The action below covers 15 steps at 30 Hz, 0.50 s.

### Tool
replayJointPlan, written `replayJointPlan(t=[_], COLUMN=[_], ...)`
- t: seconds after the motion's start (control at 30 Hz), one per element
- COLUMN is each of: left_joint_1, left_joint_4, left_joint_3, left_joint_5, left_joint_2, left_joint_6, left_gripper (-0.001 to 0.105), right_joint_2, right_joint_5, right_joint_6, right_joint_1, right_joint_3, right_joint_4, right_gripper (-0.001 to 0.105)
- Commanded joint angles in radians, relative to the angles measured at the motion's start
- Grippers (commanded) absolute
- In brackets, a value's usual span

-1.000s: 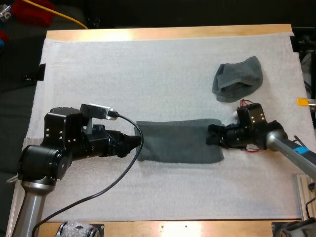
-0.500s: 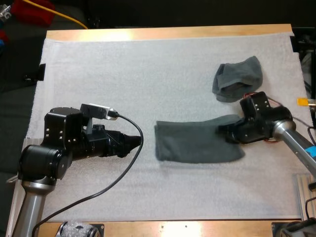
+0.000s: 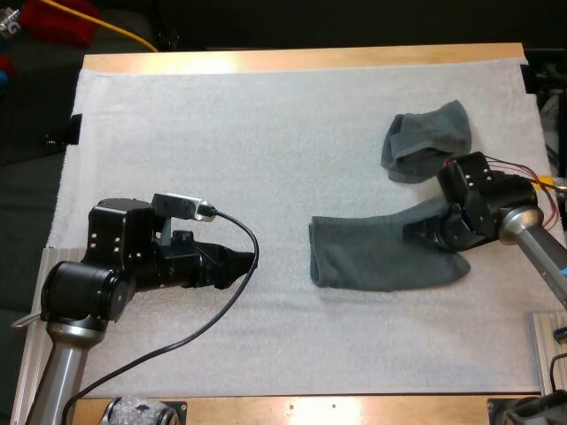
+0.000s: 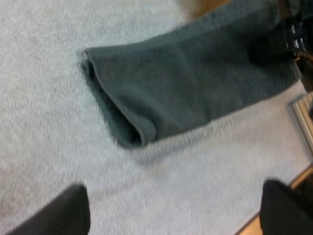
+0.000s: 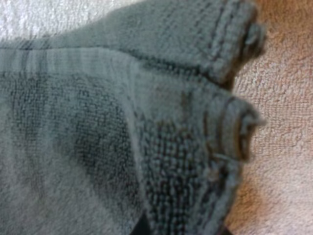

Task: Pick towel from pile, fold and stack

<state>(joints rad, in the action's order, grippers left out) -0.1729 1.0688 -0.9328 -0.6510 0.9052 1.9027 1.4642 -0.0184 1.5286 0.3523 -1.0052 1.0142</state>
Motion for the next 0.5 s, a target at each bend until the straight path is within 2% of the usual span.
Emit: replayJointPlan(t=[0.0,0.2,0.47], left_joint_1=[0.002,0.002,0.002], left_joint_4=[-0.004,-0.004,-0.004], left_joint_3=[-0.004,-0.004,-0.004], left_joint_5=[-0.013,-0.021,-0.044], left_joint_2=[-0.005,-0.005,-0.005], left_joint_6=[-0.001,-0.001,0.002], left_gripper=[0.069,0.069,0.069], right_joint_2=[-0.010,-0.010,0.020], right_joint_5=[0.018,0.093,0.219], right_joint_6=[-0.006,-0.040,-0.203], right_joint_1=[0.009,0.076,0.157], right_joint_3=[-0.017,-0.028,-0.028], right_joint_4=[0.011,-0.002,-0.142], right_gripper=[0.001,0.001,0.001])
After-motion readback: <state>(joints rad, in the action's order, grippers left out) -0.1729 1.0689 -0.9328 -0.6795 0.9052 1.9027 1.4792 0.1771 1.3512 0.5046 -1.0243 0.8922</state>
